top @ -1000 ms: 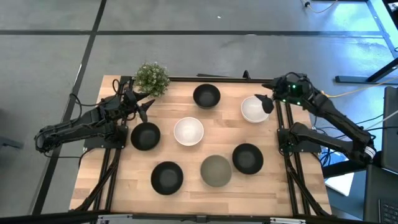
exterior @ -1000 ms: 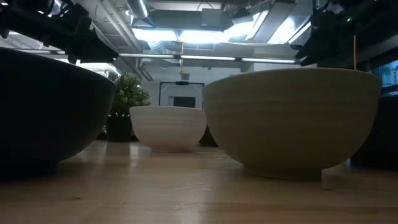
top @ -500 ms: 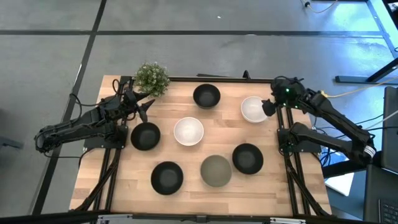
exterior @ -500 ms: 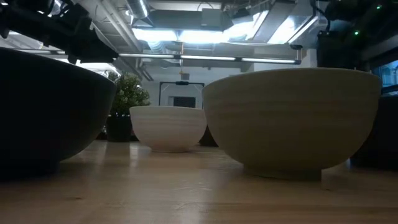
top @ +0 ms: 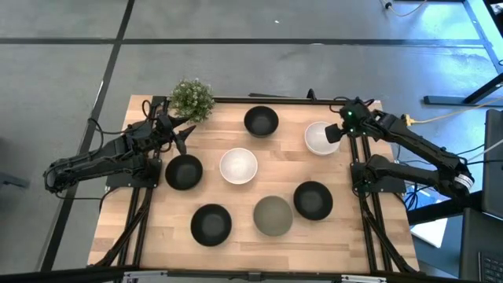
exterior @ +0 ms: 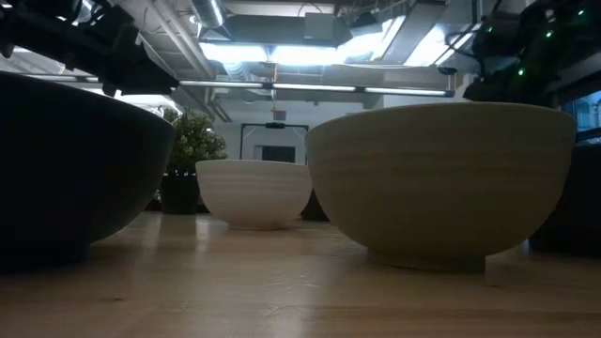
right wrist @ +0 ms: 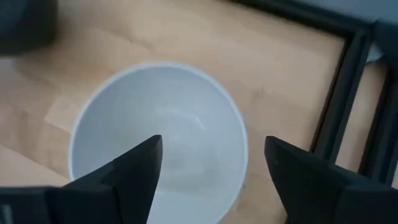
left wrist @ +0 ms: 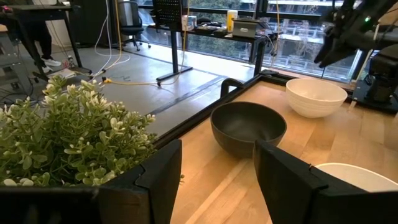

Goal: Nest bowls inside each other
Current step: Stack the right white bowl on the white bowl

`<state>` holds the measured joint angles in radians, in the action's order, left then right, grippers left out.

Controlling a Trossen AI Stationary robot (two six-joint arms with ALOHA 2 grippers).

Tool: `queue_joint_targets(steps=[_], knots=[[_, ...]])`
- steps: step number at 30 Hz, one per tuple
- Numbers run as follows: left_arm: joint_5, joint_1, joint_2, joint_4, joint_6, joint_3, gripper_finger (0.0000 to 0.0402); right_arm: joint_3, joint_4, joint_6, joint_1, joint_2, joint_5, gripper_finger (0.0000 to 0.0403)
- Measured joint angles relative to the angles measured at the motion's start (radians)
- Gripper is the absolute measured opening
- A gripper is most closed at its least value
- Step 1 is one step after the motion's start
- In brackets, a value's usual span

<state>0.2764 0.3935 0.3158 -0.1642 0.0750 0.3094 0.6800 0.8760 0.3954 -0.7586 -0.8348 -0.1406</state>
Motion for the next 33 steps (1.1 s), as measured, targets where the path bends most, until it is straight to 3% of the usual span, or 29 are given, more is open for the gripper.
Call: queue_joint_targets(steps=[15, 28, 33], knots=[[-0.001, 0.000, 0.000, 0.000, 0.000, 0.000, 0.0194, 0.000, 0.028, 0.027, 0.000, -0.217, -0.032, 0.0282], [-0.001, 0.000, 0.000, 0.000, 0.000, 0.000, 0.0194, 0.000, 0.002, -0.007, 0.000, -0.319, -0.050, 0.0281], [-0.001, 0.000, 0.000, 0.000, 0.000, 0.000, 0.0194, 0.000, -0.004, -0.009, 0.000, -0.341, -0.050, 0.0255]])
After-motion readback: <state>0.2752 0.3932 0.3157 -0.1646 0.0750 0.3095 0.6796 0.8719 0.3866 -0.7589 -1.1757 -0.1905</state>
